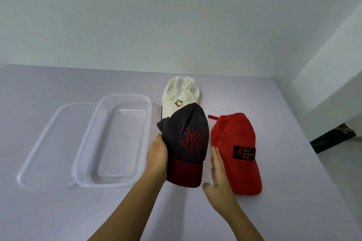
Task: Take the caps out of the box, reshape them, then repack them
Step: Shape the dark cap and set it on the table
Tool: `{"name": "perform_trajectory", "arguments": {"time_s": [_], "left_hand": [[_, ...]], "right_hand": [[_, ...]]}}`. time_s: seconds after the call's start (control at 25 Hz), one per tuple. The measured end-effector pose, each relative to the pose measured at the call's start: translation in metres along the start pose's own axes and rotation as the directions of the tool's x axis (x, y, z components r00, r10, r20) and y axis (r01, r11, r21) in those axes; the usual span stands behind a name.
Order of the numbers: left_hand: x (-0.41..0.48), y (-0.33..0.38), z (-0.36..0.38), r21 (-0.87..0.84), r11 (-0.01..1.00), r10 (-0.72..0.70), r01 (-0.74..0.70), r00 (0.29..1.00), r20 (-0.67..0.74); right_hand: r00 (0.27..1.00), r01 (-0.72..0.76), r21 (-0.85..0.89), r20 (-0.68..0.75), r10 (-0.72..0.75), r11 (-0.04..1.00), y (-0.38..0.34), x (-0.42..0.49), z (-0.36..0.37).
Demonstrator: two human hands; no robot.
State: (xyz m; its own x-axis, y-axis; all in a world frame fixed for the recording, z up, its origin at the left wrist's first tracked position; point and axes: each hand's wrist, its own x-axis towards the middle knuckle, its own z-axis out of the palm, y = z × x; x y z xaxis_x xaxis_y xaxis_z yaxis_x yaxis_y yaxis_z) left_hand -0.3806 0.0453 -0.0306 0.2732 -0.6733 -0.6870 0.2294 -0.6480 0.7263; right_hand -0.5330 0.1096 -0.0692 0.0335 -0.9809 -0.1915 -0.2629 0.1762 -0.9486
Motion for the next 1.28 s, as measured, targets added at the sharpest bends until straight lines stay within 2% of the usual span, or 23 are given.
{"name": "perform_trajectory", "arguments": {"time_s": [0.08, 0.12, 0.2, 0.28, 0.4, 0.56, 0.64, 0.8, 0.88, 1.12, 1.28], "left_hand": [[-0.001, -0.008, 0.001, -0.015, 1.0, -0.007, 0.007, 1.0, -0.023], [-0.003, -0.011, 0.002, -0.031, 1.0, 0.0, 0.0, 1.0, -0.023], [-0.007, -0.015, 0.007, -0.067, 0.998, 0.019, -0.021, 0.999, -0.034], [-0.009, -0.019, 0.012, -0.103, 0.994, 0.029, -0.035, 0.998, -0.06], [-0.013, -0.022, 0.018, -0.151, 0.987, 0.031, -0.047, 0.994, -0.106], [-0.013, -0.017, 0.023, -0.217, 0.976, 0.008, -0.025, 0.997, -0.078], [-0.015, -0.01, 0.024, -0.283, 0.959, -0.031, 0.023, 0.999, -0.024], [-0.02, -0.001, 0.02, -0.35, 0.927, -0.105, 0.134, 0.989, 0.101], [-0.02, -0.002, 0.016, -0.388, 0.913, -0.09, 0.127, 0.99, 0.111], [-0.015, -0.001, 0.006, -0.471, 0.875, -0.092, 0.113, 0.993, 0.069], [-0.014, 0.004, 0.004, -0.434, 0.9, -0.036, 0.05, 0.999, 0.039]], "right_hand": [[0.94, -0.271, 0.362, -0.101, 0.326, 0.892, 0.0, 0.007, -0.008], [0.901, -0.364, 0.433, -0.062, 0.43, 0.825, -0.006, 0.011, -0.01], [0.853, -0.484, 0.487, 0.075, 0.517, 0.727, -0.02, 0.019, -0.011], [0.839, -0.505, 0.52, 0.11, 0.533, 0.689, -0.031, 0.026, -0.011], [0.852, -0.465, 0.563, 0.075, 0.518, 0.684, -0.039, 0.037, -0.012], [0.844, -0.459, 0.548, 0.024, 0.536, 0.699, -0.042, 0.048, -0.011], [0.822, -0.495, 0.589, 0.079, 0.564, 0.639, -0.045, 0.051, -0.008], [0.781, -0.585, 0.639, 0.278, 0.559, 0.5, -0.051, 0.046, 0.003], [0.778, -0.594, 0.653, 0.319, 0.541, 0.469, -0.054, 0.042, 0.006], [0.801, -0.528, 0.675, 0.195, 0.566, 0.515, -0.055, 0.044, 0.007], [0.83, -0.406, 0.664, -0.018, 0.557, 0.628, -0.06, 0.05, 0.0]]}}
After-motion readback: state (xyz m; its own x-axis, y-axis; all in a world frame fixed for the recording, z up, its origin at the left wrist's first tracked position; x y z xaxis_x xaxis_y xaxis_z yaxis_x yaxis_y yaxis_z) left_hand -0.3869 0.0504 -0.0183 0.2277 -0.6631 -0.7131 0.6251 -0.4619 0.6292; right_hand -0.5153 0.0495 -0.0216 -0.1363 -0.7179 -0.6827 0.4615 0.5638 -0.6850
